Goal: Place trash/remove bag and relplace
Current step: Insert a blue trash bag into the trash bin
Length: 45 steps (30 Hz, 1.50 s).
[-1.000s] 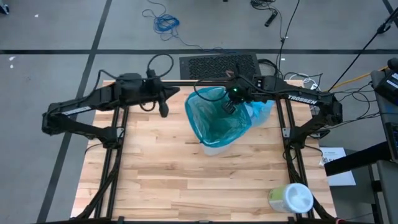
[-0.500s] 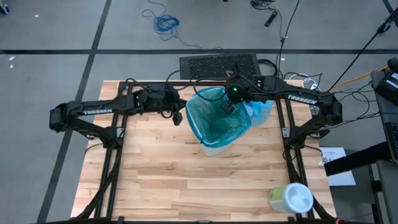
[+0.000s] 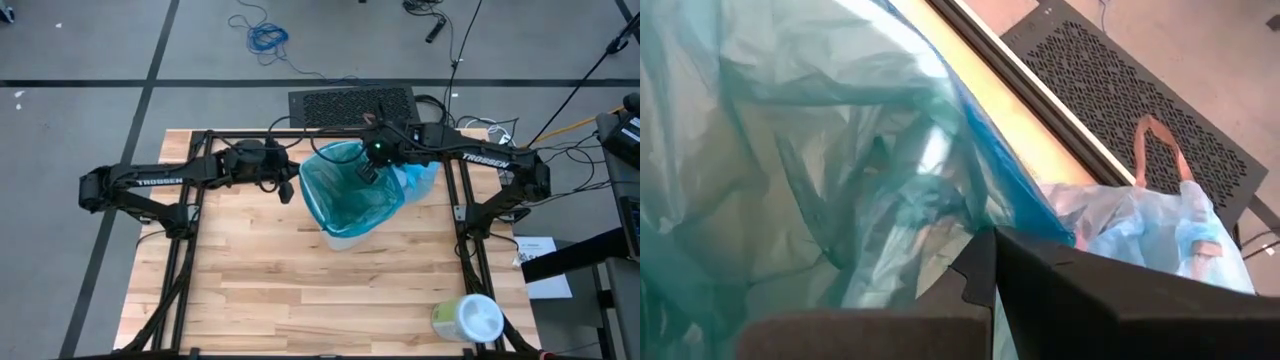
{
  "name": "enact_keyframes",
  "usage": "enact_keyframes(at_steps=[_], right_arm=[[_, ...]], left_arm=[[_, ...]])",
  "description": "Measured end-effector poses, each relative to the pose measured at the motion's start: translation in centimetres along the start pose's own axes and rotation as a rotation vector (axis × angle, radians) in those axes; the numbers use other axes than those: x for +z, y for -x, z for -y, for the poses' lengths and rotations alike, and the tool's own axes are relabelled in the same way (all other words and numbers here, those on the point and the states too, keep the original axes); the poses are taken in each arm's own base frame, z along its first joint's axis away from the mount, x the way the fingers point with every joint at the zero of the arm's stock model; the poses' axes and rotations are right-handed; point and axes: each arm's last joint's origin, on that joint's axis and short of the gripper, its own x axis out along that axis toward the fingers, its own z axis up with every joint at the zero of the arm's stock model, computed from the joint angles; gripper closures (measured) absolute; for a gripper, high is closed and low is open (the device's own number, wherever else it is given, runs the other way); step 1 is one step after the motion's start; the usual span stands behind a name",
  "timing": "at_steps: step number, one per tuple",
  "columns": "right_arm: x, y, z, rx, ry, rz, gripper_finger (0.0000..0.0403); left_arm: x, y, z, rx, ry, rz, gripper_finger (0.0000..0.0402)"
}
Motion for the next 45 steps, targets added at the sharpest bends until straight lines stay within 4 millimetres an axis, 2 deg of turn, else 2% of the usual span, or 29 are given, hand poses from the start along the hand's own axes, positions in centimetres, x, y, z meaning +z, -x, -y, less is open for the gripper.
enact_keyframes(at_steps=[5,11,17,20,23,31,37,45], right_arm=[[-0.4,1.8,-0.5,-0.046,0.018,0.079,0.0403],[-1.2,5.6,0.8,-0.123,-0.015,0.204,0.0403],[-3.2,10.0,1.6,0.004,-0.036,0.263,0.0403],[-4.8,11.9,0.8,0.132,0.012,0.241,0.0403],[-6.5,12.8,-0.6,0.181,0.053,0.190,0.0403],[-10.2,12.3,-5.0,0.330,0.171,0.174,0.0403],[-12.2,10.8,-5.8,0.306,0.152,0.095,0.0403],[-13.6,8.0,-6.3,0.240,0.118,0.094,0.0403]], left_arm=[[0.0,0.0,0.0,0.000,-0.001,0.001,0.0402],[0.0,0.0,0.0,-0.001,0.001,0.004,0.0402],[0.0,0.0,0.0,0.000,0.001,0.005,0.0402],[0.0,0.0,0.0,0.000,0.001,0.005,0.0402],[0.1,0.0,0.0,0.000,0.001,0.006,0.0402],[0.1,0.0,0.0,0.000,0.001,0.005,0.0402],[0.1,0.0,0.0,0.000,0.000,0.006,0.0402],[0.1,0.0,0.0,0.000,-0.003,0.006,0.0402]])
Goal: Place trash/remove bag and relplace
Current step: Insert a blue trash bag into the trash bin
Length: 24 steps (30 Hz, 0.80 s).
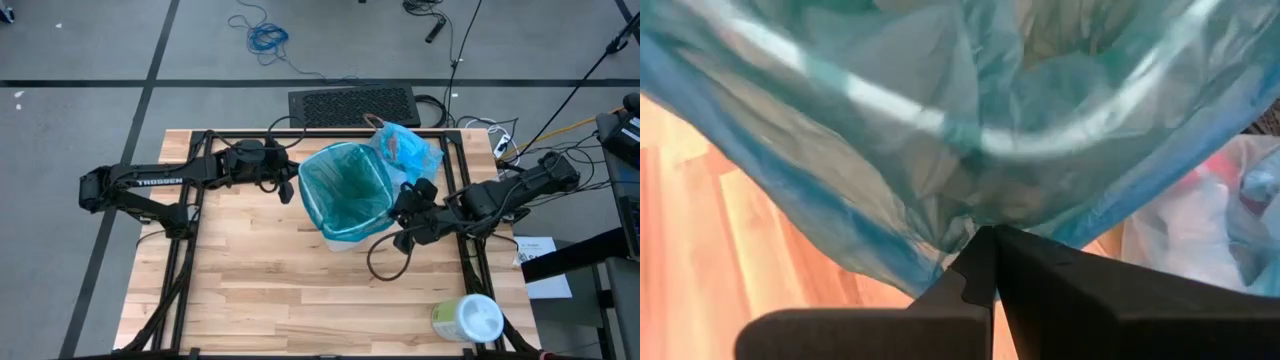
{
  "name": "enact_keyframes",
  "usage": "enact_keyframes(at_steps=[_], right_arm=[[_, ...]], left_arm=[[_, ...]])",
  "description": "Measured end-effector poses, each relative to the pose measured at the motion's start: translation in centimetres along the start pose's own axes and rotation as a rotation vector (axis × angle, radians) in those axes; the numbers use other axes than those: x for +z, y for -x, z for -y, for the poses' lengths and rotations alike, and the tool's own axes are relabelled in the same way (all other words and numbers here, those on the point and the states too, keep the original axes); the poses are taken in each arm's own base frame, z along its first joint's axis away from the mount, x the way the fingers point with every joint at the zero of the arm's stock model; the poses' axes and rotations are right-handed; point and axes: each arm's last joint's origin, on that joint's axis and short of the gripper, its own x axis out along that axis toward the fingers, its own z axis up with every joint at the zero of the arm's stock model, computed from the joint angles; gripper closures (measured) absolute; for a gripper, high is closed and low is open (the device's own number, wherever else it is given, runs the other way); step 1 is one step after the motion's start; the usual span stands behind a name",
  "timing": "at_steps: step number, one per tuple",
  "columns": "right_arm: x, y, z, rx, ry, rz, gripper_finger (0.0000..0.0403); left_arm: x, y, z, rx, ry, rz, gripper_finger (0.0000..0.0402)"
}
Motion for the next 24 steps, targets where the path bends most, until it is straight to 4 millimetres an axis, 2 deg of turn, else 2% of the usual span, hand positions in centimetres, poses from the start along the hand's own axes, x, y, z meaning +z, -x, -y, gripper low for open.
enact_keyframes(at_steps=[6,9,19,21,24], right_arm=[[-1.2,-2.0,-0.5,-0.007,-0.015,0.038,0.0403],[-1.5,-2.0,-0.6,-0.032,-0.007,0.067,0.0403],[-1.5,-1.4,-0.6,-0.044,-0.006,0.105,0.0403],[-1.5,-1.4,-0.6,-0.043,-0.006,0.105,0.0403],[-1.5,-1.4,-0.6,-0.044,-0.006,0.105,0.0403]], left_arm=[[0.2,0.1,0.0,0.002,-0.018,0.022,0.0402],[0.5,0.7,0.0,0.019,-0.027,0.039,0.0402],[1.8,6.0,-0.3,0.117,-0.064,0.123,0.0402],[2.2,7.1,0.2,0.029,-0.069,0.163,0.0402],[2.7,7.5,2.2,-0.195,-0.098,0.224,0.0402]])
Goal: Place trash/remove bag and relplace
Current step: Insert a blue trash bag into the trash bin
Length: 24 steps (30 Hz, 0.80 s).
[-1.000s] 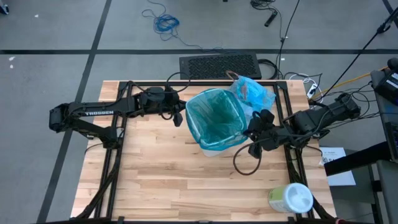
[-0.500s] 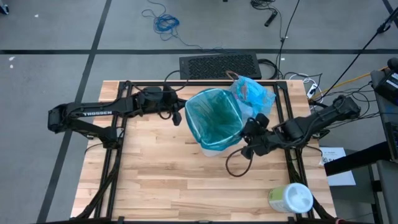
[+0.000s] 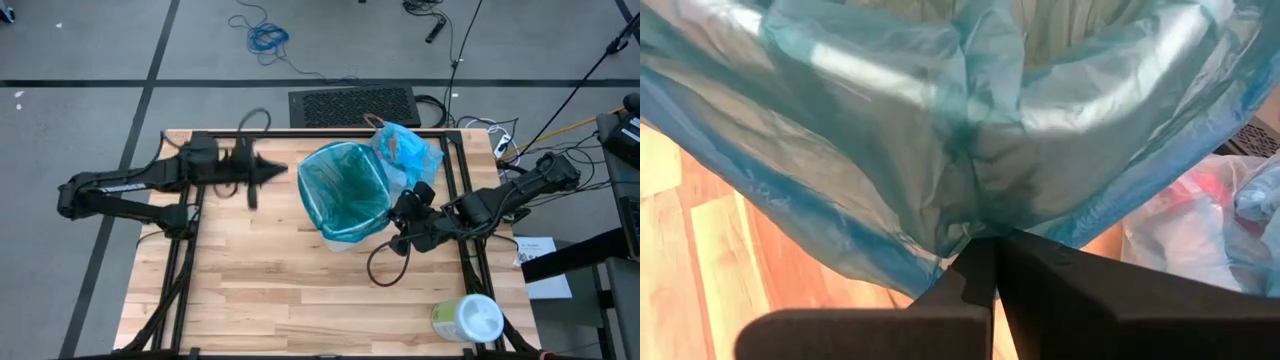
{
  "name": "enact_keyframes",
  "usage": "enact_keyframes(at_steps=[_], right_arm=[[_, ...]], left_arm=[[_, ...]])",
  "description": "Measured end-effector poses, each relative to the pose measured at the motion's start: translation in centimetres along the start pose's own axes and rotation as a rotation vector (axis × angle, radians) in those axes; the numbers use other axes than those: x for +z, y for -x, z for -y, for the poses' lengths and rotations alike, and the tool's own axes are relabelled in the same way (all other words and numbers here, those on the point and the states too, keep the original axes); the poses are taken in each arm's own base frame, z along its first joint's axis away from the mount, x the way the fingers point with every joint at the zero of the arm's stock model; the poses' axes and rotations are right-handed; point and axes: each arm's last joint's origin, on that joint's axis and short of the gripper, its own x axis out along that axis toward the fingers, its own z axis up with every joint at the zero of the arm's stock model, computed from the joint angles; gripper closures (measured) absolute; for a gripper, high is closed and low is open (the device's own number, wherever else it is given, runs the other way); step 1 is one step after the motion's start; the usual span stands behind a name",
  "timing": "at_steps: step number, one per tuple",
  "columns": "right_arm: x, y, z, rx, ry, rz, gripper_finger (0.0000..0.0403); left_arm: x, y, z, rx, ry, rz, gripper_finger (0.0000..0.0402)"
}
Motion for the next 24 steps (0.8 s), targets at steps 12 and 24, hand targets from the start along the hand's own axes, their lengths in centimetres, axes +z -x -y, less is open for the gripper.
enact_keyframes(at_steps=[12,24], right_arm=[[0.0,0.0,0.0,-0.003,0.001,0.005,0.0403],[0.1,0.0,0.0,-0.016,0.001,0.015,0.0403]], left_arm=[[-2.9,-5.8,6.6,-0.232,-0.171,-0.026,0.0402],[-6.5,-9.3,7.8,-0.216,-0.145,-0.161,0.0402]])
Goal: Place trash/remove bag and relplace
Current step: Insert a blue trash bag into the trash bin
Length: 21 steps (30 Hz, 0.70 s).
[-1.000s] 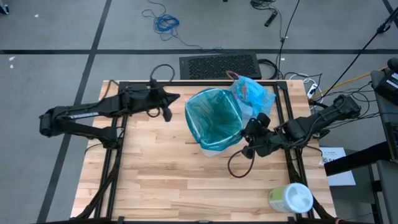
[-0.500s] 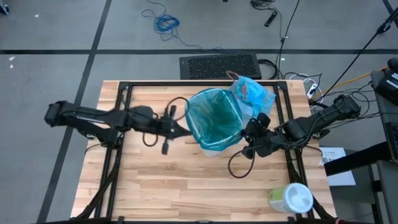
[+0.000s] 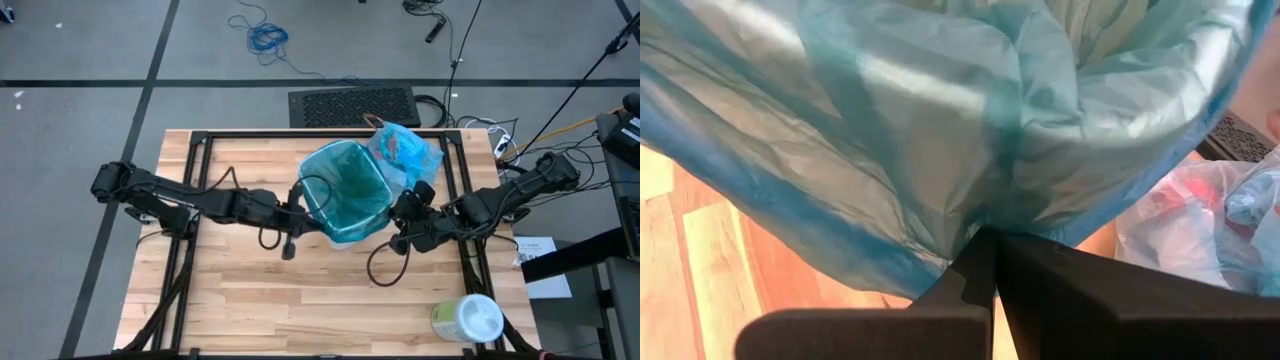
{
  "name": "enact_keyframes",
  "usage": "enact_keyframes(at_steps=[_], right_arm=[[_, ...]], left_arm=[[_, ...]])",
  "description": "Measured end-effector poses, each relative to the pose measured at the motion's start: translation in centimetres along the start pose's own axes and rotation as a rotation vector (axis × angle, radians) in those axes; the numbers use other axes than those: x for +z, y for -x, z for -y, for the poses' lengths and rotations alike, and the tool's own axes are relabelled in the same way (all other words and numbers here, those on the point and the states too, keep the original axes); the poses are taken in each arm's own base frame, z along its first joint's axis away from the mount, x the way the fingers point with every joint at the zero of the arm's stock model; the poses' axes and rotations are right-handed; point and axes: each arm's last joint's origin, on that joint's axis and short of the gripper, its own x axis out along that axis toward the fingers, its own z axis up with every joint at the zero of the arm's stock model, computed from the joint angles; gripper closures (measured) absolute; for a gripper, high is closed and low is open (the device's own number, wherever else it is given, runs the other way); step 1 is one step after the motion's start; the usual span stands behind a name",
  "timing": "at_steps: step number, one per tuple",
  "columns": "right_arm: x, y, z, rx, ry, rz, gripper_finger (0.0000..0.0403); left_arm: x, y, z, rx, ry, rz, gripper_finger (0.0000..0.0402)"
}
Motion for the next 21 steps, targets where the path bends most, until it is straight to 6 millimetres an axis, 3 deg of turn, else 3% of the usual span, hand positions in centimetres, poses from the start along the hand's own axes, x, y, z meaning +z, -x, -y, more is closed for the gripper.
enact_keyframes(at_steps=[21], right_arm=[[-2.1,-2.9,-1.5,-0.163,0.136,-0.137,0.0403]], left_arm=[[-1.2,-0.4,0.4,0.089,-0.009,-0.105,0.0402]])
